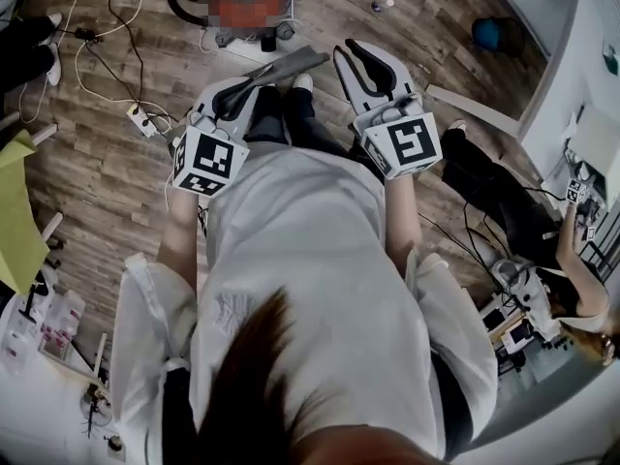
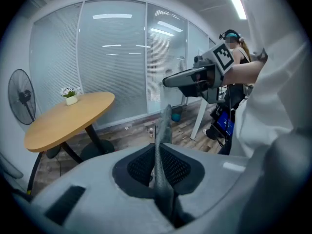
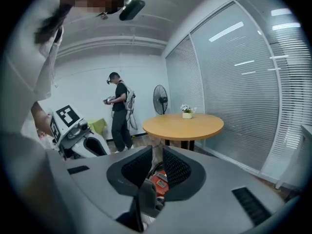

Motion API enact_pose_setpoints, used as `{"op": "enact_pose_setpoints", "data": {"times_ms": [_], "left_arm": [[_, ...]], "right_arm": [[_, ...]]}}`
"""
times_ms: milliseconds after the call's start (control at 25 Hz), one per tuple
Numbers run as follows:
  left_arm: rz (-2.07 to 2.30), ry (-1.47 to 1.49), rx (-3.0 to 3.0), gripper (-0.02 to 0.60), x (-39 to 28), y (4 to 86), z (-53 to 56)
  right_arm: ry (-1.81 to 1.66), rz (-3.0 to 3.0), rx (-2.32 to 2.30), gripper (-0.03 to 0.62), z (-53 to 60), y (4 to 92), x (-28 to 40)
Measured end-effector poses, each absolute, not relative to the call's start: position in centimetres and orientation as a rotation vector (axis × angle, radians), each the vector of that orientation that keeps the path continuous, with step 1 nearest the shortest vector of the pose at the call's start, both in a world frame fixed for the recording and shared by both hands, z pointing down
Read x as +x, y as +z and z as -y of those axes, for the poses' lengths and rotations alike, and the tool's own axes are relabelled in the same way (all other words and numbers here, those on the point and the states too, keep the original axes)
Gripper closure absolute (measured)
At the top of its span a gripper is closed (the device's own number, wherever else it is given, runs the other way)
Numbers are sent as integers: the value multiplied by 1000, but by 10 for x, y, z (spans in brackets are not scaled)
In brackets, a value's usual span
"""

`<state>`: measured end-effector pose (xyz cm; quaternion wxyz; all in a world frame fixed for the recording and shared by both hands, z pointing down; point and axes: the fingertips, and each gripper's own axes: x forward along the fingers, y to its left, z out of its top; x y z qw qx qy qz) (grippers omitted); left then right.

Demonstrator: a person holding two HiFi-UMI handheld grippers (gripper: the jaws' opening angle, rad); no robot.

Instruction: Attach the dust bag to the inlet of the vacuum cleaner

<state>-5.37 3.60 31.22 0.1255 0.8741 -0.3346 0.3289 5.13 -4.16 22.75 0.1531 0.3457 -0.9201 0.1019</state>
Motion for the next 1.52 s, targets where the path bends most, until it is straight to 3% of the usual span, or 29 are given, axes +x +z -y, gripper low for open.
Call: {"op": "enact_pose_setpoints", "data": {"times_ms": [360, 560, 800, 1200, 1520], "left_arm": [[833, 1030, 2563, 546, -28, 390, -19], [789, 1069, 2568, 546, -23, 429, -12], [680, 1166, 2589, 546, -13, 476, -7], [507, 1304, 2626, 546, -4, 543, -3], [467, 1298, 2625, 546, -7, 575, 0]], "right_arm": [[273, 2526, 669, 512, 46, 318, 16], [218, 2403, 505, 468, 34, 374, 17], [242, 2324, 302, 467, 18, 441, 5], [1, 2070, -34, 464, -3, 532, 4], [-119, 2025, -72, 539, 5, 578, -3]]}}
